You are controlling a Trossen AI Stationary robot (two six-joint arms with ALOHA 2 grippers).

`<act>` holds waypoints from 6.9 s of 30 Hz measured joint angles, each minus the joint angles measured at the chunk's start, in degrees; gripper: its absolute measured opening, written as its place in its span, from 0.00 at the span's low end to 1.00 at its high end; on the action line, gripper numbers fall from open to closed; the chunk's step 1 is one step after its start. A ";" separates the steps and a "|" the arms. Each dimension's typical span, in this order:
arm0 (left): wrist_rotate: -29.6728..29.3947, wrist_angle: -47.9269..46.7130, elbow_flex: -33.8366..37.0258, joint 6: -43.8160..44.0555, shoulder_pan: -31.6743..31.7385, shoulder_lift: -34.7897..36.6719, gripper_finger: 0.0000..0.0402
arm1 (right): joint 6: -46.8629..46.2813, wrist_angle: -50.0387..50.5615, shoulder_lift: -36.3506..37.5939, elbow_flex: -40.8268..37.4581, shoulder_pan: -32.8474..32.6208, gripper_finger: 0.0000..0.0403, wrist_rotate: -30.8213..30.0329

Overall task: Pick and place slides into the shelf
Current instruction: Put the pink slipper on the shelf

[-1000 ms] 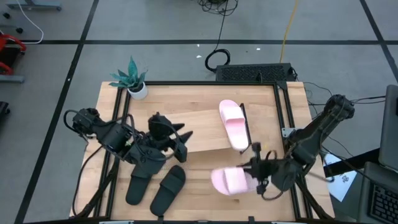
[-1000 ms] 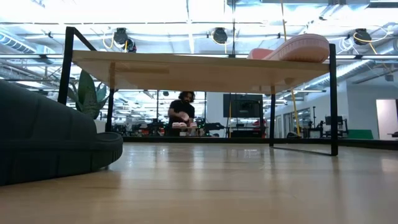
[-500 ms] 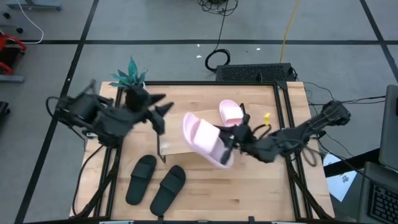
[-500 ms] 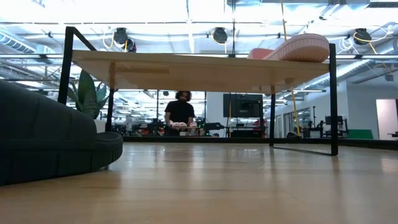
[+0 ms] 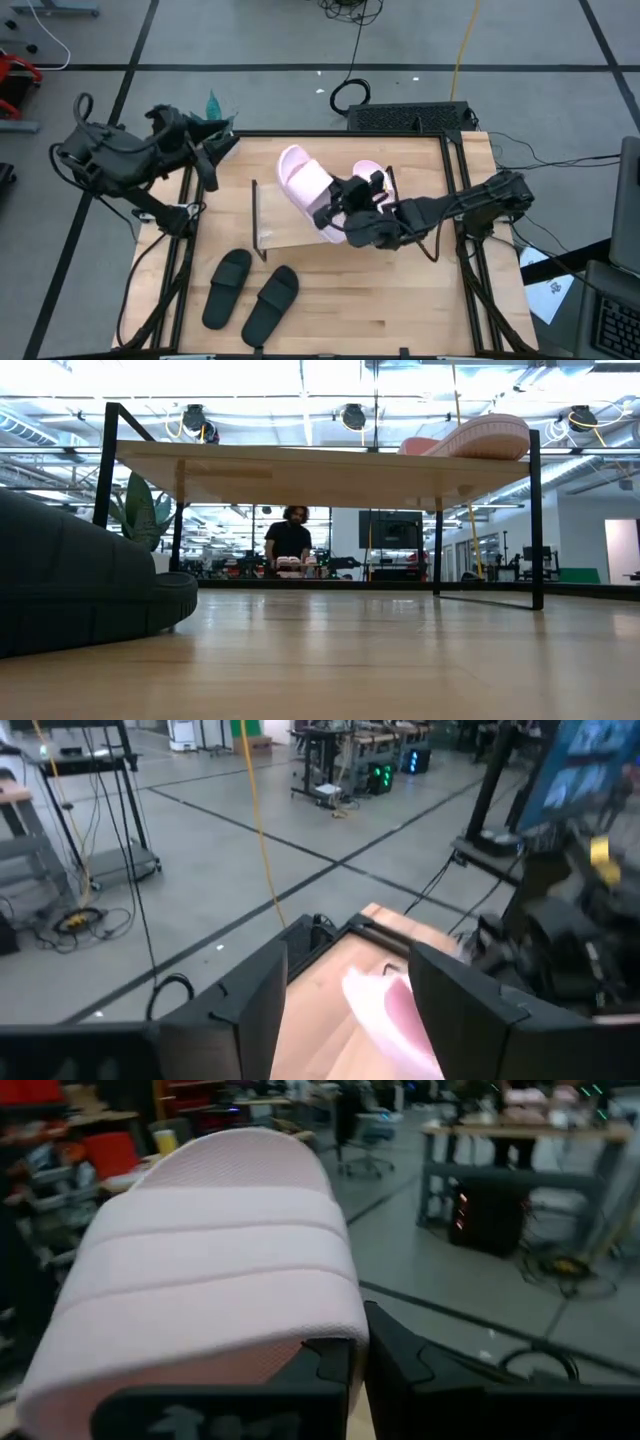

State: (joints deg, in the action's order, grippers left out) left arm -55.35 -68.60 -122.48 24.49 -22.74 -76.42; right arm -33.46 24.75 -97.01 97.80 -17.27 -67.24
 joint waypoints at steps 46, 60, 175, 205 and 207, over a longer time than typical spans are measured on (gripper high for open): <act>-15.56 -1.92 0.07 3.80 4.07 -18.50 0.52 | 38.57 -42.12 -0.11 0.37 17.21 0.01 5.75; -25.14 2.75 0.00 -0.33 1.50 -20.90 0.52 | 32.00 -45.79 -0.11 0.35 24.49 0.01 19.79; 28.29 3.87 0.02 11.18 19.91 -4.07 0.52 | 42.16 -40.84 -0.18 -4.83 19.68 0.00 40.37; 51.49 -10.99 -2.99 22.53 30.93 -5.97 0.25 | 46.61 -37.96 -3.37 -4.88 19.03 0.00 40.50; 51.49 -12.95 -2.99 22.55 31.56 -5.97 0.27 | 46.61 -38.48 -3.25 -4.88 19.03 0.00 40.50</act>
State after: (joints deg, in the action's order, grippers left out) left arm -3.86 -81.55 -125.47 47.04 8.82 -82.39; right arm 13.15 -13.73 -100.26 92.92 1.76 -26.74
